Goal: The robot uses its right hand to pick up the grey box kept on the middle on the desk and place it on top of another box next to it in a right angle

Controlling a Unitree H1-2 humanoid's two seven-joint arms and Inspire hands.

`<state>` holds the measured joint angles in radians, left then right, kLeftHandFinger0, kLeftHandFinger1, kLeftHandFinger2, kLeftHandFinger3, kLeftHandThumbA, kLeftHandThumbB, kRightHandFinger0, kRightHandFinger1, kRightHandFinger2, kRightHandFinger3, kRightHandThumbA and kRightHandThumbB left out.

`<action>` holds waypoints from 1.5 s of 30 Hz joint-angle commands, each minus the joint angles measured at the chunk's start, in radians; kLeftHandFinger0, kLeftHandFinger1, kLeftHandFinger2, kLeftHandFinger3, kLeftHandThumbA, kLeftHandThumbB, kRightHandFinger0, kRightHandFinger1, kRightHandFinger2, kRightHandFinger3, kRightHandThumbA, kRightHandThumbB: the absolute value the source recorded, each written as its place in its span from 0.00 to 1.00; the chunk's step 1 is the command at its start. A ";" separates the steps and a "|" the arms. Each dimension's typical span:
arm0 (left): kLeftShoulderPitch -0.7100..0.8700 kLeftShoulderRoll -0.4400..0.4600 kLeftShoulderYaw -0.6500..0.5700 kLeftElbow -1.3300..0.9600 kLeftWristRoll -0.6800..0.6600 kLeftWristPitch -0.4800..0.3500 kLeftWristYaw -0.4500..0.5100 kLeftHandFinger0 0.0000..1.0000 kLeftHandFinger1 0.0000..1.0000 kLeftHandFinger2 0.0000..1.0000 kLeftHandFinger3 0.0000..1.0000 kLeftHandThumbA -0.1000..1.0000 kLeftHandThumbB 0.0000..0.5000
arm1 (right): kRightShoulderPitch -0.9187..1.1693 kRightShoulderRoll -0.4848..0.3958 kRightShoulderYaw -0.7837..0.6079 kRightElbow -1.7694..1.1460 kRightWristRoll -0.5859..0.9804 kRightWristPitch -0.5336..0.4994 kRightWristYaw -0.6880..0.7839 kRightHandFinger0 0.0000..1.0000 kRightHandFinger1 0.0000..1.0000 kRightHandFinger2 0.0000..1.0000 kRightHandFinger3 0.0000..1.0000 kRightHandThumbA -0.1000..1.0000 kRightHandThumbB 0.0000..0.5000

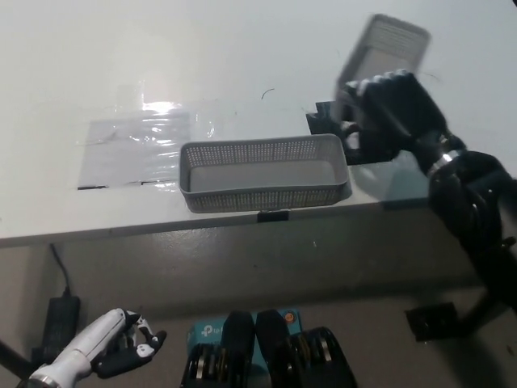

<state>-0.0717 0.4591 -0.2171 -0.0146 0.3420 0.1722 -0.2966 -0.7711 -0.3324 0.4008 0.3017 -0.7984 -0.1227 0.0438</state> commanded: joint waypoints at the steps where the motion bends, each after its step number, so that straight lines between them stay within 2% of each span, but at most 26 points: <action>1: -0.014 0.028 0.006 -0.013 -0.001 -0.009 -0.021 0.07 0.04 0.17 0.37 0.67 0.44 | -0.017 0.023 0.005 -0.054 0.074 -0.070 0.040 0.00 0.00 0.28 0.16 0.00 0.65; 3: -0.015 0.029 0.004 -0.011 0.004 -0.014 -0.019 0.07 0.04 0.17 0.36 0.66 0.42 | -0.005 0.055 0.032 -0.075 0.081 -0.098 0.048 0.00 0.00 0.28 0.11 0.00 0.63; 7: -0.022 0.030 0.003 -0.006 0.002 -0.016 -0.024 0.06 0.03 0.17 0.36 0.66 0.43 | 0.010 0.078 0.053 -0.105 0.095 -0.109 0.079 0.00 0.01 0.32 0.17 0.00 0.60; 11: -0.027 0.029 0.002 -0.004 0.010 -0.009 -0.023 0.04 0.01 0.14 0.34 0.65 0.44 | 0.018 0.102 0.072 -0.114 0.092 -0.118 0.093 0.00 0.00 0.31 0.18 0.00 0.67; 13: -0.032 0.029 0.002 0.003 0.009 -0.019 -0.023 0.04 0.02 0.15 0.35 0.66 0.45 | 0.019 0.104 0.083 -0.109 0.094 -0.141 0.093 0.00 0.01 0.33 0.22 0.00 0.67; 14: -0.033 0.030 0.002 0.001 0.005 -0.016 -0.029 0.03 0.02 0.15 0.37 0.66 0.44 | 0.020 0.105 0.091 -0.108 0.096 -0.147 0.106 0.00 0.02 0.36 0.25 0.00 0.60; 17: -0.040 0.028 0.000 0.007 0.004 -0.026 -0.030 0.02 0.00 0.14 0.37 0.66 0.45 | 0.024 0.101 0.098 -0.097 0.097 -0.166 0.107 0.00 0.02 0.37 0.27 0.00 0.52; 19: -0.038 0.028 -0.001 0.003 0.009 -0.028 -0.027 0.02 0.01 0.13 0.36 0.66 0.46 | 0.020 0.098 0.107 -0.068 0.095 -0.183 0.110 0.00 0.00 0.33 0.25 0.00 0.48; 22: -0.043 0.028 -0.006 -0.005 0.011 -0.008 -0.039 0.06 0.04 0.17 0.40 0.66 0.44 | 0.017 0.092 0.106 -0.033 0.092 -0.203 0.096 0.00 0.00 0.25 0.15 0.00 0.49; 23: -0.046 0.025 -0.005 -0.002 0.006 -0.006 -0.042 0.04 0.02 0.15 0.39 0.66 0.47 | 0.014 0.089 0.104 -0.011 0.091 -0.224 0.078 0.00 0.00 0.26 0.17 0.00 0.48; 25: -0.046 0.022 -0.001 0.000 -0.005 -0.006 -0.045 0.02 0.00 0.14 0.38 0.65 0.48 | 0.002 0.088 0.100 0.042 0.087 -0.272 0.037 0.00 0.00 0.28 0.20 0.00 0.40; 28: -0.049 0.025 -0.007 -0.002 0.007 -0.012 -0.043 0.04 0.02 0.16 0.36 0.67 0.48 | -0.012 0.082 0.098 0.082 0.075 -0.295 0.021 0.00 0.01 0.33 0.27 0.00 0.35; 30: -0.047 0.022 -0.007 -0.017 0.005 0.009 -0.050 0.07 0.05 0.18 0.37 0.62 0.44 | -0.026 0.070 0.101 0.132 0.050 -0.333 -0.022 0.00 0.04 0.37 0.36 0.00 0.39; 32: -0.047 0.021 -0.008 -0.017 0.007 0.007 -0.049 0.08 0.05 0.19 0.37 0.62 0.44 | -0.028 0.069 0.101 0.141 0.044 -0.342 -0.031 0.00 0.04 0.37 0.36 0.00 0.39; 34: -0.046 0.025 -0.011 -0.016 0.016 -0.015 -0.042 0.08 0.05 0.20 0.37 0.62 0.42 | -0.032 0.063 0.108 0.153 0.024 -0.335 -0.037 0.00 0.08 0.42 0.42 0.00 0.31; 35: -0.045 0.023 -0.008 -0.020 0.010 -0.005 -0.047 0.06 0.03 0.16 0.34 0.62 0.44 | -0.033 0.061 0.109 0.158 0.027 -0.342 -0.039 0.00 0.11 0.47 0.45 0.00 0.26; 36: -0.045 0.019 -0.004 -0.020 0.002 0.001 -0.049 0.05 0.02 0.15 0.34 0.61 0.44 | -0.033 0.058 0.111 0.154 0.032 -0.341 -0.024 0.00 0.15 0.52 0.59 0.00 0.16; 37: -0.045 0.018 -0.002 -0.019 -0.001 0.004 -0.050 0.04 0.02 0.15 0.35 0.60 0.44 | -0.034 0.057 0.111 0.152 0.034 -0.342 -0.018 0.00 0.15 0.54 0.55 0.00 0.00; 38: -0.045 0.018 -0.002 -0.020 -0.001 0.004 -0.052 0.04 0.02 0.15 0.35 0.61 0.44 | -0.035 0.055 0.114 0.141 0.037 -0.332 0.004 0.00 0.17 0.56 0.77 0.00 0.03; 39: -0.043 0.019 -0.001 -0.022 -0.001 0.004 -0.052 0.04 0.02 0.15 0.35 0.61 0.44 | -0.035 0.055 0.115 0.135 0.037 -0.327 0.013 0.00 0.15 0.53 0.75 0.00 0.00; 40: -0.042 0.021 0.000 -0.020 0.000 -0.002 -0.051 0.05 0.03 0.17 0.36 0.61 0.44 | -0.036 0.055 0.118 0.127 0.036 -0.321 0.028 0.01 0.20 0.55 0.89 0.00 0.08; 41: -0.042 0.020 0.000 -0.020 0.000 -0.002 -0.051 0.05 0.03 0.17 0.36 0.61 0.44 | -0.036 0.055 0.118 0.127 0.036 -0.321 0.028 0.00 0.17 0.51 0.88 0.00 0.07; 42: -0.043 0.022 -0.003 -0.017 0.008 -0.006 -0.049 0.04 0.02 0.16 0.36 0.63 0.46 | -0.039 0.044 0.136 0.107 -0.011 -0.302 0.037 0.26 0.41 0.67 1.00 0.17 0.19; 43: -0.044 0.022 -0.004 -0.024 0.012 0.009 -0.053 0.07 0.05 0.19 0.40 0.63 0.45 | -0.036 0.041 0.149 0.068 -0.043 -0.269 0.065 0.51 0.63 0.79 1.00 0.37 0.30; 44: -0.045 0.022 -0.004 -0.024 0.011 0.011 -0.057 0.07 0.04 0.18 0.39 0.64 0.45 | -0.032 0.042 0.150 0.051 -0.045 -0.255 0.078 0.63 0.77 0.85 1.00 0.43 0.40; 45: -0.046 0.024 -0.006 -0.018 0.014 -0.012 -0.050 0.07 0.04 0.17 0.38 0.64 0.44 | -0.027 0.046 0.151 0.035 -0.050 -0.238 0.090 0.70 0.87 0.94 1.00 0.49 0.49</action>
<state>-0.0991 0.4597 -0.2249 -0.0047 0.3439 0.1738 -0.3408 -0.7677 -0.2756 0.5421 0.4020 -0.7936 -0.4077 0.0739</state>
